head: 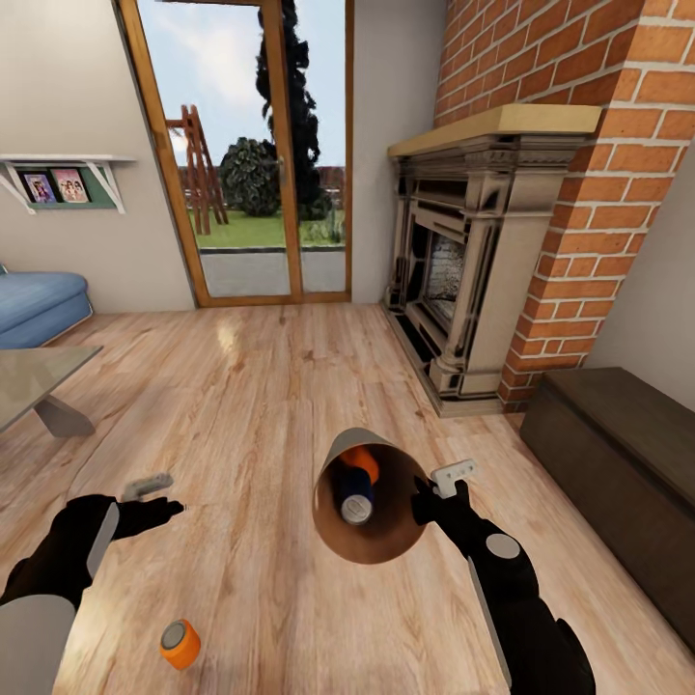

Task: Put the three can of soda from the living room inside the tash can in the kitchen.

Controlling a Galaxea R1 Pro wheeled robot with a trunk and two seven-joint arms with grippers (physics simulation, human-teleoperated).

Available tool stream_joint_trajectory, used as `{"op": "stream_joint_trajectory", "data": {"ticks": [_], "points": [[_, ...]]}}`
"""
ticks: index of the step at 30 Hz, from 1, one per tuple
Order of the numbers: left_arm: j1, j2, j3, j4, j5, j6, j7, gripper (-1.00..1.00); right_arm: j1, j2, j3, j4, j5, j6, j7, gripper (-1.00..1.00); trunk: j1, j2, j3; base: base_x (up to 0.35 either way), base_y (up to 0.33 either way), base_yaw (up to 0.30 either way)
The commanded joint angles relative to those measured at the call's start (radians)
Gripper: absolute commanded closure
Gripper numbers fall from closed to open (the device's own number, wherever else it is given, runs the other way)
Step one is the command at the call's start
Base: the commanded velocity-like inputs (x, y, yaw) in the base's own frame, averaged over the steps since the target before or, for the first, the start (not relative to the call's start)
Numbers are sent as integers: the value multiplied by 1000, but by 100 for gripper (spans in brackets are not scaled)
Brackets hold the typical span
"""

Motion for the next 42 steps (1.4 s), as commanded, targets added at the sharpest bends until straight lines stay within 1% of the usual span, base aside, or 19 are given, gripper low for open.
{"op": "stream_joint_trajectory", "data": {"ticks": [1,5,8,9,12,13,16,18,20,21,24,26,32,37,40,42], "points": [[-6,1,0,10,1,5,13,-100,0,0,0,-2,-11,1,8,100,0,0,0,0,0,0],[-33,3,1,74,1,18,58,-100,0,0,0,-3,-11,1,9,100,0,0,0,0,0,0],[-47,2,1,101,1,21,72,-100,-1,0,-1,-5,-12,1,9,100,11,-21,-9,0,0,0],[-48,1,1,104,1,22,73,-100,-2,0,-1,-6,-12,1,9,100,15,-28,-12,0,0,0],[-52,0,1,112,1,20,104,-100,-2,0,-3,-22,-13,1,9,100,27,-49,-22,0,0,0],[-53,-3,3,115,3,17,125,-100,-4,0,-3,-37,-13,12,9,100,31,-56,-25,0,0,0],[-54,-5,5,116,7,16,140,-100,-22,0,-3,-53,-14,46,10,100,42,-77,-34,0,0,0],[-55,-8,6,116,11,16,146,-100,-35,1,-3,-59,-16,64,11,100,50,-91,-41,0,0,0],[-56,-13,7,114,14,15,149,-100,-50,0,-3,-62,-37,74,11,100,57,-105,-47,0,0,0],[-56,-20,8,114,15,15,150,-100,-60,-1,-4,-63,-61,79,11,100,61,-112,-50,0,0,0],[-56,-40,8,115,12,14,152,-100,-90,-6,-8,-56,-110,86,10,100,73,-133,-59,0,0,0],[-56,-47,8,116,10,14,152,-100,-107,-7,-8,-43,-123,88,10,100,80,-147,-66,0,0,0],[-54,-56,7,117,6,12,153,-100,-126,-9,-9,-24,-134,90,10,100,103,-189,-84,0,0,0],[-52,-57,6,118,4,1,153,-100,-129,-9,-9,-20,-136,91,11,100,123,-224,-100,0,0,0],[-52,-57,5,119,4,-3,153,-100,-130,-9,-10,-20,-136,111,11,100,134,-245,-110,0,0,0],[-51,-57,5,130,4,-6,155,-100,-131,-9,-10,-20,-135,148,5,100,142,-259,-116,0,0,0]]}}
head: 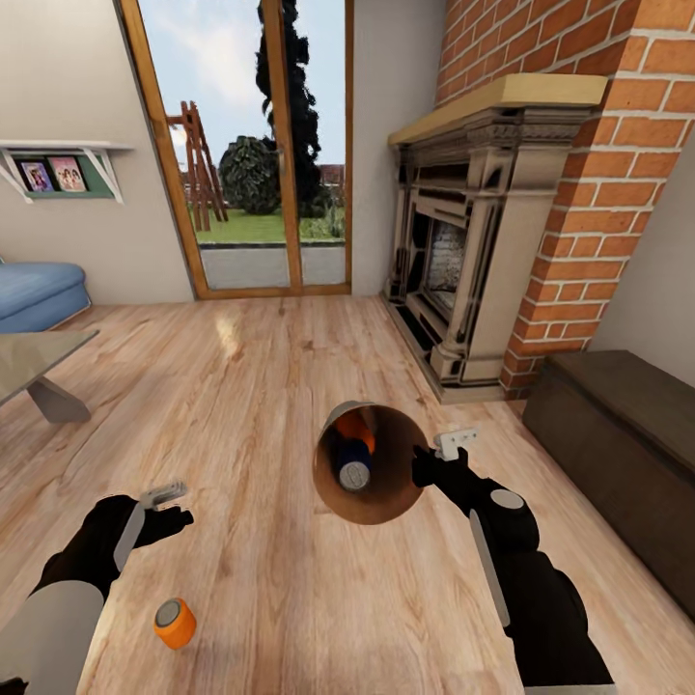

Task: Put the three can of soda from the living room inside the tash can in the kitchen.

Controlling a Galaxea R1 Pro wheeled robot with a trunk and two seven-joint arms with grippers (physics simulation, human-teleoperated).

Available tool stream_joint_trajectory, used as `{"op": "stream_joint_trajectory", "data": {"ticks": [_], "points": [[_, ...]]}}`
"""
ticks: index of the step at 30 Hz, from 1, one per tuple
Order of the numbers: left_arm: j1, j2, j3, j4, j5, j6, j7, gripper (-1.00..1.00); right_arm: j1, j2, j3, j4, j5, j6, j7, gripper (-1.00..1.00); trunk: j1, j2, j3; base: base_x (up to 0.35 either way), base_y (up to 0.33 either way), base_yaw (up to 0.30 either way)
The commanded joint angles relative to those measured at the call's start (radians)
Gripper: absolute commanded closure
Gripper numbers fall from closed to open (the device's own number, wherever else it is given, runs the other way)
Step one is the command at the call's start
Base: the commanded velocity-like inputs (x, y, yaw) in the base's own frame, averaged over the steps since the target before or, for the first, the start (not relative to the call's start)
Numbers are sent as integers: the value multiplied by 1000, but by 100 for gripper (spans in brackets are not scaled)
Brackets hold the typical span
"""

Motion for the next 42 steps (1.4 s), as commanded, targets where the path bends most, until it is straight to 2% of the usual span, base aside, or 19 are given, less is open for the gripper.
{"op": "stream_joint_trajectory", "data": {"ticks": [1,10,16,25,30,36,42], "points": [[0,0,0,12,1,-1,1,-100,-3,0,-1,-6,-12,14,5,100,4,-7,-3,0,0,0],[0,1,1,49,5,-44,28,-100,-27,0,-6,-5,-12,44,-2,100,38,-70,-31,0,0,0],[0,1,1,50,9,-50,38,-100,-42,-1,-9,-5,-11,77,-2,100,41,-72,-54,0,0,0],[0,1,1,50,9,-51,39,-100,-76,0,-9,32,-10,84,-2,100,45,-74,-89,0,0,0],[5,-26,0,70,11,-79,36,-100,-73,-1,16,21,41,69,-2,100,45,-74,-89,0,0,0],[5,-26,0,70,11,-112,36,-100,-73,-1,16,21,87,69,-2,100,45,-74,-89,0,0,0],[5,-26,0,70,11,-112,36,-100,-73,-1,16,21,135,69,-2,100,45,-74,-89,0,0,0]]}}
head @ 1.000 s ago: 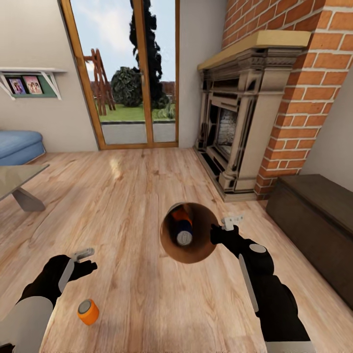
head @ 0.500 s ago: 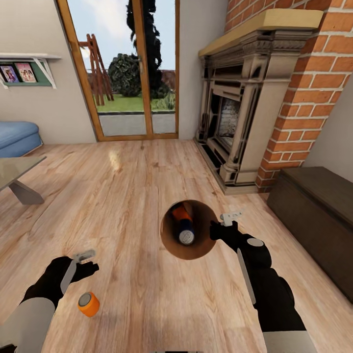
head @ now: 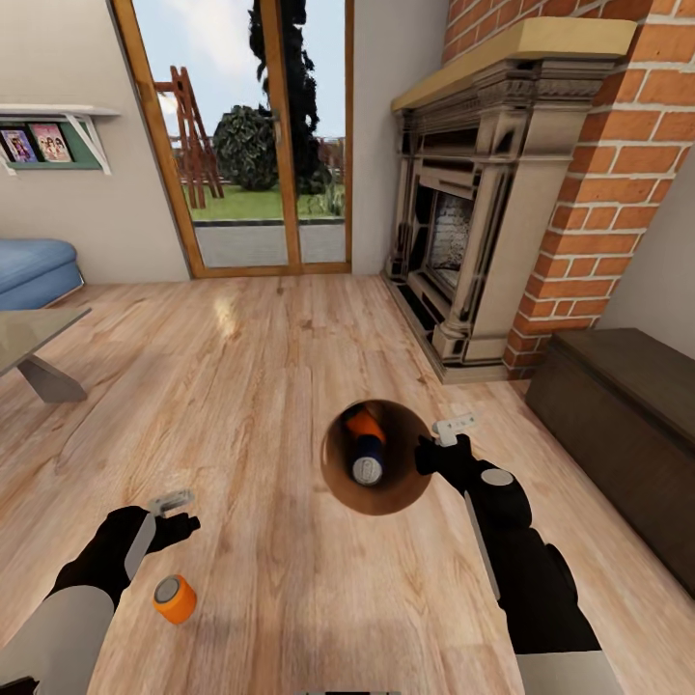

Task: Put the three can of soda from the living room inside the tash can in the kitchen.

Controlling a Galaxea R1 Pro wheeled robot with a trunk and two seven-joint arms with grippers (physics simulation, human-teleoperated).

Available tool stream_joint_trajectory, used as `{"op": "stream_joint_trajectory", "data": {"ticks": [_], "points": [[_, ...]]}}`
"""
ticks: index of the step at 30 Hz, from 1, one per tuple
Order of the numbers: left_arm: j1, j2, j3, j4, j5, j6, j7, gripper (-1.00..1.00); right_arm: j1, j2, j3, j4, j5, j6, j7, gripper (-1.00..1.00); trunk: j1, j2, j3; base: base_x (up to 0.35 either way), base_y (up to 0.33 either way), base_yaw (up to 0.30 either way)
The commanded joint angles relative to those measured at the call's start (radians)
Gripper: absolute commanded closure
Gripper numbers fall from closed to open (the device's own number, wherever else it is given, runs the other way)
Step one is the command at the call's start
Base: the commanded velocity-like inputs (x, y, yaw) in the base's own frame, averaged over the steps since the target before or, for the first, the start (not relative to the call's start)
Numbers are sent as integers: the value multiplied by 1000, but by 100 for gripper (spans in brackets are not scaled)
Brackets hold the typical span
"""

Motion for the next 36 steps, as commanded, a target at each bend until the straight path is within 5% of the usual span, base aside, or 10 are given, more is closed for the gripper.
{"op": "stream_joint_trajectory", "data": {"ticks": [1,11,12,23,36], "points": [[0,0,0,0,0,0,0,-100,0,0,0,-1,-5,1,8,100,0,0,0,0,0,0],[10,-51,3,17,-5,-49,16,-100,2,4,37,4,41,1,-1,100,0,0,0,0,4,0],[10,-80,3,17,-5,-147,15,-100,2,3,36,4,-145,1,-1,100,0,0,0,0,116,0],[11,-82,2,18,-4,-151,19,-100,2,3,33,3,-145,0,1,100,0,0,0,0,257,0],[11,-83,0,17,-8,-154,29,-100,1,2,30,2,-145,0,-1,100,0,0,0,0,39,0]]}}
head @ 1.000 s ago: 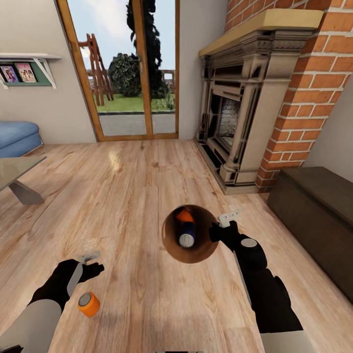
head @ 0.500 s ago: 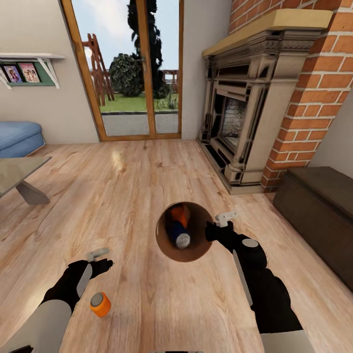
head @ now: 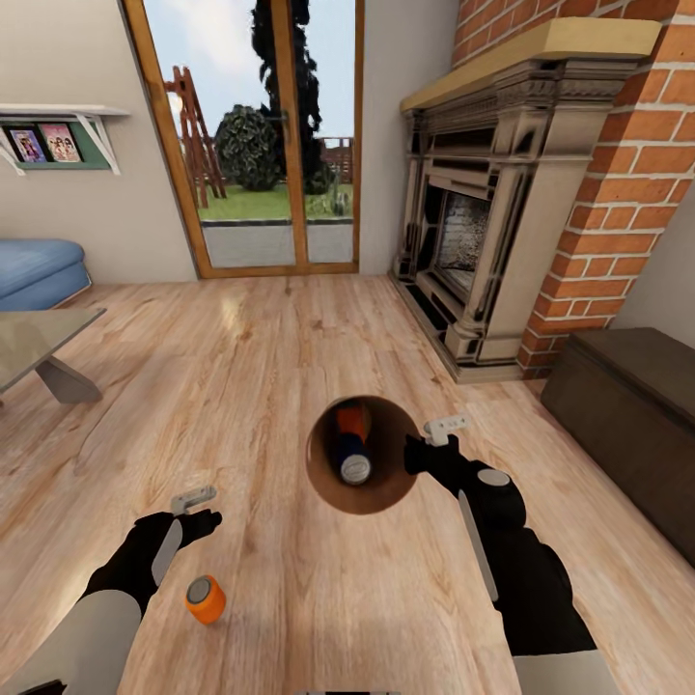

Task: Put the three can of soda from the living room inside the tash can in the kitchen.

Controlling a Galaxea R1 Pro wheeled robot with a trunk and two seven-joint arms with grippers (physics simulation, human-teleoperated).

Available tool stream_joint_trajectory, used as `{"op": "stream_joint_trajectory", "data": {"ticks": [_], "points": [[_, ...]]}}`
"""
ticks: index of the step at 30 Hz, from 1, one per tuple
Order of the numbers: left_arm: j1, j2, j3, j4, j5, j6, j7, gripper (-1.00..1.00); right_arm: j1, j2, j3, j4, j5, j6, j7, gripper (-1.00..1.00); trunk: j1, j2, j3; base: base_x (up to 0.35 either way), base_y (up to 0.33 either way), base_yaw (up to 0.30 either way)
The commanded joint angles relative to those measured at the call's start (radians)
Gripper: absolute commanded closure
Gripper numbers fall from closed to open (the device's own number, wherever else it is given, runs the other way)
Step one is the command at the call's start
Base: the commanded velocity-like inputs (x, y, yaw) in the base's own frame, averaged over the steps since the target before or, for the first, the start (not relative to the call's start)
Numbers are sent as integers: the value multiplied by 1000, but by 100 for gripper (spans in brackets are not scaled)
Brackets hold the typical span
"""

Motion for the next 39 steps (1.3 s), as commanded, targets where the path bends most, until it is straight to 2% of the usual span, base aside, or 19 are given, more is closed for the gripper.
{"op": "stream_joint_trajectory", "data": {"ticks": [1,13,17,23,29,35,39], "points": [[0,0,0,0,-1,0,0,-100,-3,1,1,-3,-13,2,7,100,0,0,0,0,1,0],[0,2,1,11,-1,2,-2,-100,-20,3,4,-96,-10,21,5,100,5,-3,-46,0,0,0],[0,7,2,61,4,2,3,-100,-50,2,4,-113,-3,77,4,100,7,-4,-62,0,0,0],[0,10,2,69,6,1,3,-100,-69,1,4,-116,0,91,4,100,10,-5,-85,0,0,0],[0,15,3,71,7,-1,2,-100,-113,-3,4,-116,1,104,4,100,12,-7,-108,0,0,0],[0,15,3,71,8,-2,2,-100,-159,-4,4,-116,2,149,4,100,15,-8,-131,0,0,0],[0,14,3,72,6,-4,2,-100,-191,-3,4,-116,2,158,4,100,15,-8,-131,0,0,0]]}}
